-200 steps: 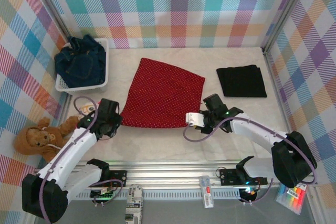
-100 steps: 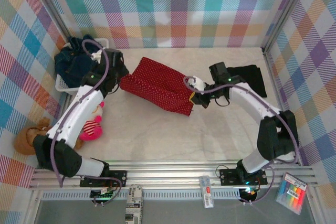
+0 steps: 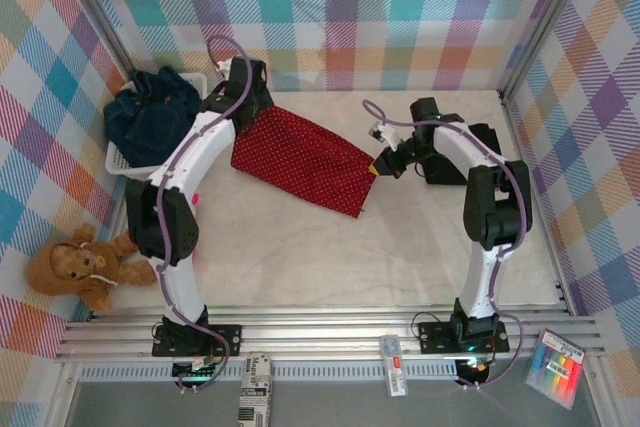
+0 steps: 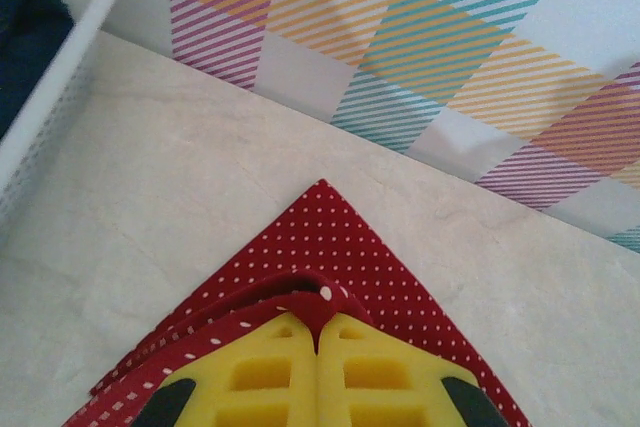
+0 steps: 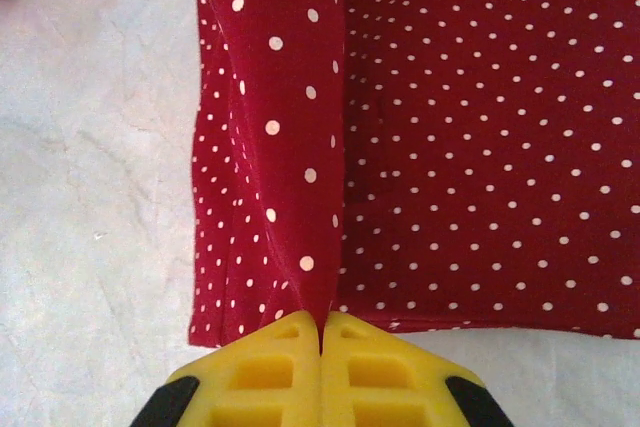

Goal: Fold and stack the skirts

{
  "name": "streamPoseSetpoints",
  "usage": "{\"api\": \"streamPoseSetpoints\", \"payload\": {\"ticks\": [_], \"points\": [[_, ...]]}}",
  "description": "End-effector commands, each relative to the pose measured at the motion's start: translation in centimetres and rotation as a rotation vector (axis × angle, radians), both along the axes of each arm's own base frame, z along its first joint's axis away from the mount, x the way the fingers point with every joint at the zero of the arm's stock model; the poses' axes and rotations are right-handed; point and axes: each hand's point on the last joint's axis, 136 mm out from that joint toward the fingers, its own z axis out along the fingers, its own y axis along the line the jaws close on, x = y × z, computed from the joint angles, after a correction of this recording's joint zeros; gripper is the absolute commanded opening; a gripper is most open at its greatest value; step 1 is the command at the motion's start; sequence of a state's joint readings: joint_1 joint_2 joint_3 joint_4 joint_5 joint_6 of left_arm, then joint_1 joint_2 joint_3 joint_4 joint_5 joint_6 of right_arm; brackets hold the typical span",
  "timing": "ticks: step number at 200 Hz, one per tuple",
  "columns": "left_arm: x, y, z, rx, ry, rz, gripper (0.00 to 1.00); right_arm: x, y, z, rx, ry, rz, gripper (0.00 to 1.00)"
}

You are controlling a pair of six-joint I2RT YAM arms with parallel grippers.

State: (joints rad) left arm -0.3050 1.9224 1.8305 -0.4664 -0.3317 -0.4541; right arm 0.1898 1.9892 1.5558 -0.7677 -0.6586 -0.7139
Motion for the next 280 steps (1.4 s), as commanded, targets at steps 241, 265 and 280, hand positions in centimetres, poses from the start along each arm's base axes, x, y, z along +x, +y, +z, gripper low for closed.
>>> {"api": "streamPoseSetpoints", "payload": {"ticks": [241,265,280], "points": [[4.0,-7.7,-9.8,-0.47,0.318,-0.273,1.0,5.4,-8.7,6.5,0.124,-0.003,-1.127,0.99],[4.3,-8.0,-12.9,-0.529,0.388,-0.287,1.0,3.3,-8.8,6.5,0.227,0.056,-1.182,0.99],[4.3,-8.2,-14.6,-0.561,0.427,-0.291,1.0,2.4,-7.8,6.9,0.318,0.088,-1.152,0.99]]}}
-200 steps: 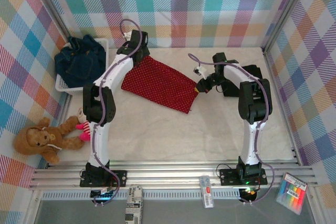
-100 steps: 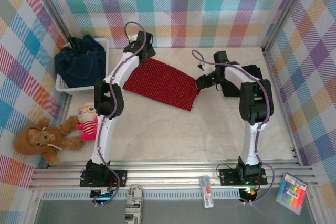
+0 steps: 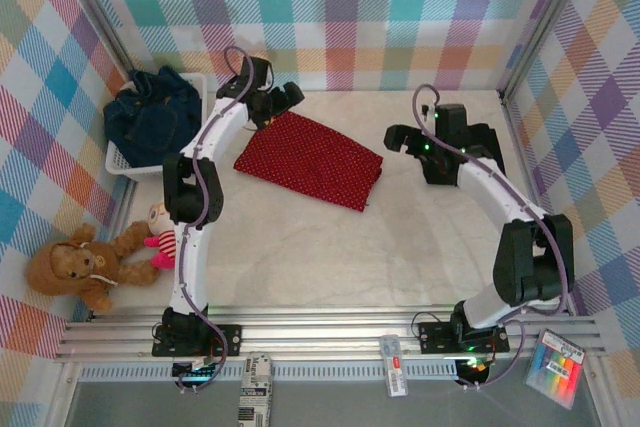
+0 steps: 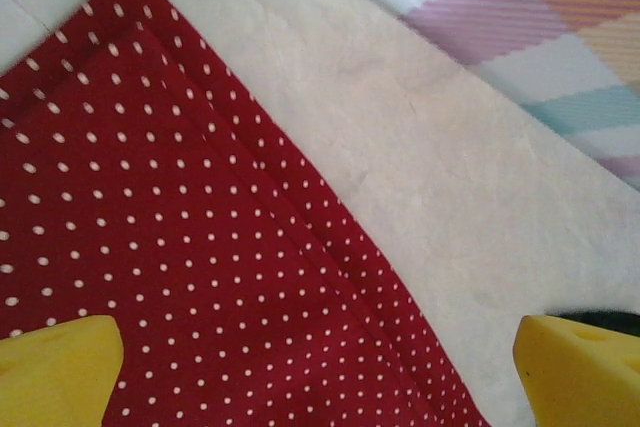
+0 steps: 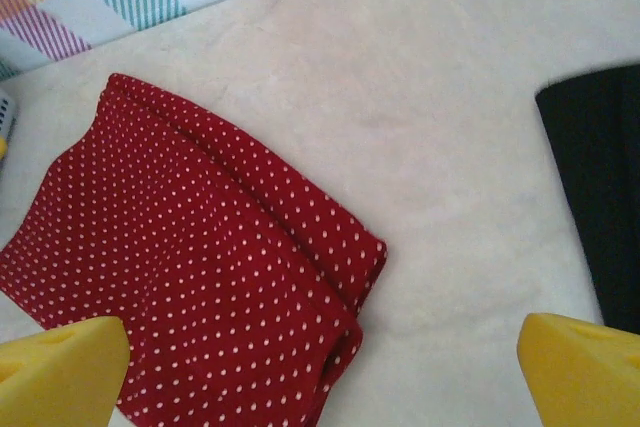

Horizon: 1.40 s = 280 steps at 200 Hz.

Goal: Fold and stack the skirts

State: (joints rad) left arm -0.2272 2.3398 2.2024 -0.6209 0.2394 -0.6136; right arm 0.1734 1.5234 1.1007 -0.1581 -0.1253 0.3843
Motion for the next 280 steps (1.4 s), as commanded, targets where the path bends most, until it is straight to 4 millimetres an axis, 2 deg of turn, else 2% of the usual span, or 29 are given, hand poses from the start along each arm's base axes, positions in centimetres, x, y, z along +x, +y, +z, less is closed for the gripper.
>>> {"api": "streamPoseSetpoints", "payload": {"ticks": [1,16,46,74,102,132,161,178,205,219,232,257,280], "points": [[-0.6,-1.5,-4.0,-0.121,0.118,-0.062,1.0,-0.8,0.5,0.2,0.185,0.003,-0.07,0.99],[-0.8,-1.6,-5.7,-0.124,0.156,-0.061,1.0,-1.3,0.9,0.1,0.226,0.025,-0.063,0.99],[-1.5,-1.5,-8.6,-0.122,0.211,-0.052,1.0,-1.8,0.4,-0.9,0.213,0.053,-0.098,0.99],[-2.7,-1.0,-10.7,-0.113,0.256,-0.028,1.0,-2.0,1.7,-0.3,0.242,0.04,-0.013,0.99],[-5.1,-0.3,-12.6,-0.114,0.297,0.032,1.0,-2.4,2.2,-0.9,0.238,0.091,0.021,0.99],[-9.8,0.1,-13.9,-0.137,0.361,0.077,1.0,-2.8,2.4,-2.3,0.209,0.128,0.056,0.99],[-14.0,-0.9,-11.9,-0.183,0.355,0.057,1.0,-3.7,2.5,-3.4,0.17,0.137,0.107,0.99],[-15.7,-1.0,-9.3,-0.184,0.32,0.029,1.0,-4.3,2.8,-3.8,0.151,0.149,0.151,0.99],[-17.5,0.1,-5.0,-0.122,0.249,0.032,1.0,-4.8,2.1,-5.3,0.094,0.189,0.147,0.99],[-18.1,0.8,-3.4,-0.094,0.212,0.032,1.0,-4.8,1.5,-6.5,0.064,0.227,0.119,1.0],[-18.1,2.3,-2.5,-0.013,0.18,0.044,1.0,-4.7,1.7,-7.3,0.064,0.258,0.133,0.97],[-17.5,5.1,-1.9,0.093,0.16,0.045,0.99,-4.4,2.8,-8.7,0.091,0.321,0.187,0.84],[-16.6,7.9,-2.2,0.218,0.166,0.036,0.93,-3.6,3.1,-10.1,0.096,0.363,0.188,0.71]]}}
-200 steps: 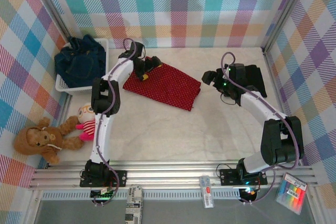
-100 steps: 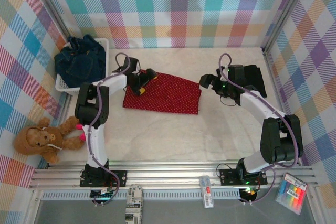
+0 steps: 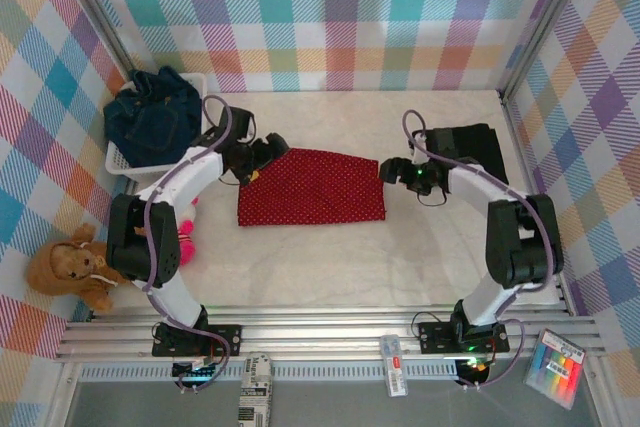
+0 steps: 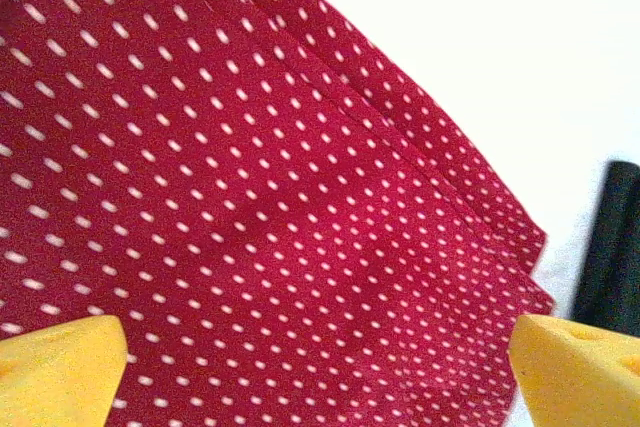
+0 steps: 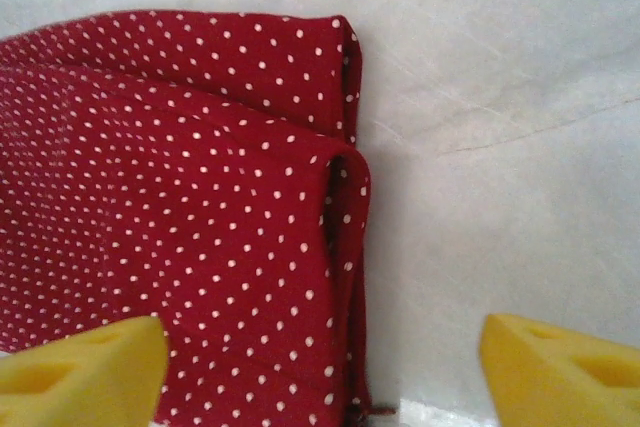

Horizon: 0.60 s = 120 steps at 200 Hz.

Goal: Fold and stack the skirts

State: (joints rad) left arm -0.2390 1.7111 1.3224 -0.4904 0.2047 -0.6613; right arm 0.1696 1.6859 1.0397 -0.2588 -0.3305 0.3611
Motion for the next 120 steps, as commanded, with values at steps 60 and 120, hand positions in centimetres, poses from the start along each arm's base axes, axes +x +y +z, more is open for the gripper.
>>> {"api": "streamPoseSetpoints", "payload": {"ticks": [60,120], "points": [[3.7,6.1,-5.5,0.147,0.091,-0.118,0.76,2.0,2.2,-2.4,0.079,0.092,0.073,0.54],[7.2,6.0,-7.9,0.166,0.095,-0.177,0.56,2.2,2.6,-3.1,0.086,0.106,0.091,0.38]]}}
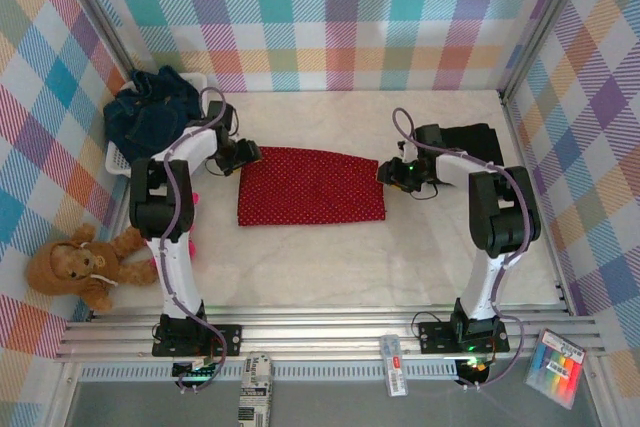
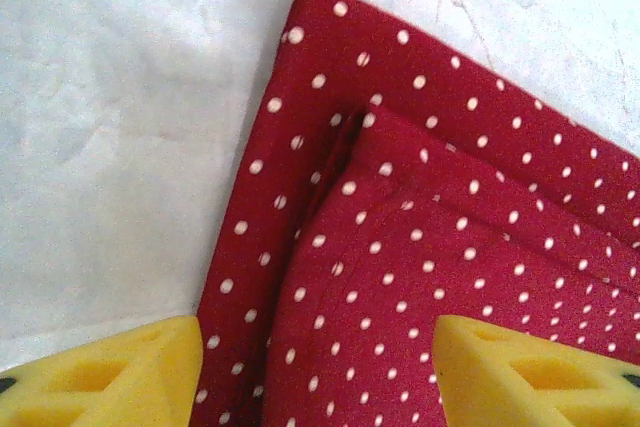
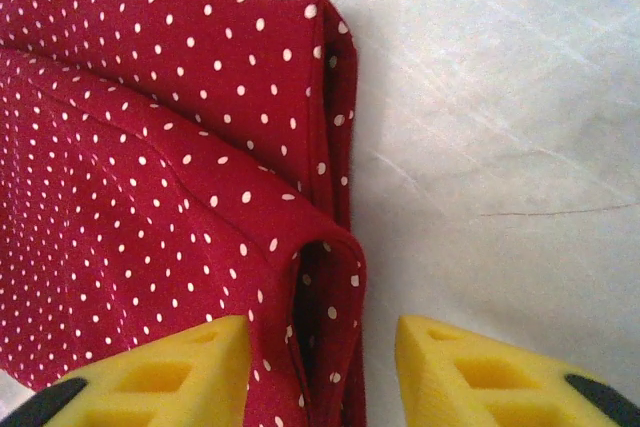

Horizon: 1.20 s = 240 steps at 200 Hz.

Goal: Fold and stack the skirts

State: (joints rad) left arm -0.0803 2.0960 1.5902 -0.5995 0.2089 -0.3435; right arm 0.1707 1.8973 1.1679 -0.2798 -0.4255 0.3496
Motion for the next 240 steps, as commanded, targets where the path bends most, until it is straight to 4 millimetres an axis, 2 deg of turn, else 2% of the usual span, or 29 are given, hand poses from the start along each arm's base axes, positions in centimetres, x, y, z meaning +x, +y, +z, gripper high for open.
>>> {"api": "streamPoseSetpoints", "payload": {"ticks": [1,26,92,167,179,205,240], "points": [[1.4,-0.5,0.8,-0.007,-0.032,-0.062,0.56,0.4,0.8,0.5,0.029,-0.004,0.031,0.37],[2.3,-0.8,0.2,-0.016,-0.027,-0.084,0.49,0.5,0.9,0.6,0.034,-0.004,0.033,0.33],[2.9,-0.9,-1.4,-0.011,-0.003,-0.09,0.46,0.6,1.3,0.6,0.05,-0.004,0.045,0.32],[3.7,-1.6,-0.8,-0.058,-0.022,-0.077,0.33,1.3,1.6,-0.1,0.053,0.009,0.042,0.33],[3.8,-1.6,-0.6,-0.063,-0.025,-0.074,0.27,1.4,1.6,-0.2,0.043,0.004,0.037,0.3],[3.7,-1.4,0.1,-0.054,-0.035,-0.067,0.07,1.9,1.3,0.3,0.019,-0.026,0.024,0.16],[3.6,-0.7,2.0,-0.018,-0.093,-0.048,0.0,1.9,0.4,1.9,-0.021,-0.092,-0.002,0.02]]}}
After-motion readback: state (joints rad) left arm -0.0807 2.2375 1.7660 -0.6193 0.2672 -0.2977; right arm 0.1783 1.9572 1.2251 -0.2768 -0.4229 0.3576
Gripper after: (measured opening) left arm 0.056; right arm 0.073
